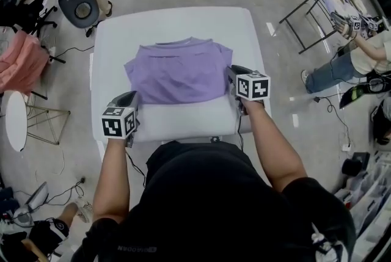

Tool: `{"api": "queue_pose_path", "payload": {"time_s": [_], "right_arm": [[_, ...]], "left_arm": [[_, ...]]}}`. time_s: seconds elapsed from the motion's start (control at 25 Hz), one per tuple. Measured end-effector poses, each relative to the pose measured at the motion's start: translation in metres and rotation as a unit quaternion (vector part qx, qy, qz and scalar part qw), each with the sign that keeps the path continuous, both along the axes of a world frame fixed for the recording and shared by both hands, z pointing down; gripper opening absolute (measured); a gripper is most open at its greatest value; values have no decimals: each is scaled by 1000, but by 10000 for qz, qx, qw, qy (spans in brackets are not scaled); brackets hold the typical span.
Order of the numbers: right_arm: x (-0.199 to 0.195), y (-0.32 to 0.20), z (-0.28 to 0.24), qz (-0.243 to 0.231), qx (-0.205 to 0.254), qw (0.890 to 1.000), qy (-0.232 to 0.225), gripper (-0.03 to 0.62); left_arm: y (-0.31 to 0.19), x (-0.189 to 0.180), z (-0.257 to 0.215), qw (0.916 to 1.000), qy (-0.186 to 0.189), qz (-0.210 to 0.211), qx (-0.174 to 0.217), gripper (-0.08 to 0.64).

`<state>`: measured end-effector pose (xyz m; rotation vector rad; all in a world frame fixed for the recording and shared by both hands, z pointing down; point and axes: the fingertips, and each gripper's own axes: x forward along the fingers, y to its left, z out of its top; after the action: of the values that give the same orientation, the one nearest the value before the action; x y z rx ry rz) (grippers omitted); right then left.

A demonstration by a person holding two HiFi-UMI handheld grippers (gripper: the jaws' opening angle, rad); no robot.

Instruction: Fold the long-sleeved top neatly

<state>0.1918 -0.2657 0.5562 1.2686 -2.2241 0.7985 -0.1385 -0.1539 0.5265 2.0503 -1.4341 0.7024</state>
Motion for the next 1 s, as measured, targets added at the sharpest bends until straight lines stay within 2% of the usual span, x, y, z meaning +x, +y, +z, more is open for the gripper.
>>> {"api": "queue_pose_path", "payload": {"time_s": [0.08, 0.32, 0.4, 0.48, 0.56, 0.68, 0.76, 0.8, 1.0], "right_arm": [[4, -8, 7, 185, -121, 9997, -116, 153], [-1, -28, 41, 818, -820, 9906, -729, 257], [-3, -32, 50, 851, -988, 9886, -747, 296], [-4, -35, 62, 823, -1119, 9885, -603, 301], [-1, -38, 72, 795, -1195, 9891, -326, 286], [4, -41, 77, 680, -1061, 9913, 371, 203], [-1, -41, 79, 506, -984, 9921, 587, 120], [-5, -41, 80, 463, -998, 9926, 514, 63], [-6, -41, 85, 509, -1215, 9911, -210, 41]], "left_arm": [[6, -1, -1, 10000, -40, -43, 1, 7], [29, -17, 1, 9994, -74, -327, -65, 8], [35, -22, 2, 9991, -78, -417, -91, 7], [38, -25, 2, 9986, -67, -514, -109, 8], [41, -25, 3, 9981, -44, -595, -137, 8], [42, -23, 4, 9978, 0, -640, -143, 8], [44, -24, 6, 9978, 18, -644, -142, 8], [44, -24, 7, 9978, 24, -638, -147, 8], [44, -28, 12, 9981, 70, -600, -152, 7]]}}
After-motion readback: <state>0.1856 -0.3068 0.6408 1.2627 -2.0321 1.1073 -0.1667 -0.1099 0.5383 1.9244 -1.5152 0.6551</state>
